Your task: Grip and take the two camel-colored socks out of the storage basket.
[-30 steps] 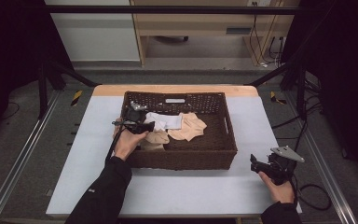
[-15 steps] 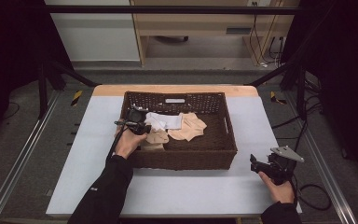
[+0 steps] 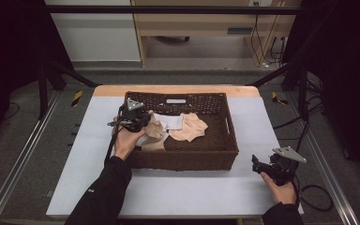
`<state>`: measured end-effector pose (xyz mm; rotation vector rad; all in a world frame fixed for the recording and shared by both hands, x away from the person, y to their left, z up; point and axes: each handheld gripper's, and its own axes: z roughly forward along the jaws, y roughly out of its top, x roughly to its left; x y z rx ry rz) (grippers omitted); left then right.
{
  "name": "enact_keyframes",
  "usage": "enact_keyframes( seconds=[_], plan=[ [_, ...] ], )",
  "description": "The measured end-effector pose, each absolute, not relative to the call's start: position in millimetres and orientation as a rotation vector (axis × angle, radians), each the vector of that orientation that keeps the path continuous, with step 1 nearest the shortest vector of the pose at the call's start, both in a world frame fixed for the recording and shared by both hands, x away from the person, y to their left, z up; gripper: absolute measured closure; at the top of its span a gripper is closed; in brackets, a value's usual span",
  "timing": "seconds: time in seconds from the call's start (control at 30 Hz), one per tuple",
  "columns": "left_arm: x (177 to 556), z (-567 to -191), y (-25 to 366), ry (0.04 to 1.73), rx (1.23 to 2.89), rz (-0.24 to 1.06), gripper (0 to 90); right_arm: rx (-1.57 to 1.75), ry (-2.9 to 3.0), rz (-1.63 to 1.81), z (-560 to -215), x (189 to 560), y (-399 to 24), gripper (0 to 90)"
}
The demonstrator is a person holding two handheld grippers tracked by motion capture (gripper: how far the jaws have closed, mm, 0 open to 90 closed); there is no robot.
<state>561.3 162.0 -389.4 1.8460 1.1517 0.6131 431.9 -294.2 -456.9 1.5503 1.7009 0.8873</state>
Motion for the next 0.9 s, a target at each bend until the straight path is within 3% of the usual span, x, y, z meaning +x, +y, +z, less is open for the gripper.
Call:
enact_keyframes(
  seconds=[0.43,0.9],
  plan=[
    [532.2,-333.1,163.5,0.966,1.656,0.633,85.6,1.553,1.696,0.892,-456.0,431.5,-294.1,4.5],
    [483.2,-302.8,161.8,0.816,1.625,0.594,85.6,1.543,1.696,0.891,-455.5,431.1,-293.0,4.5]
  ],
)
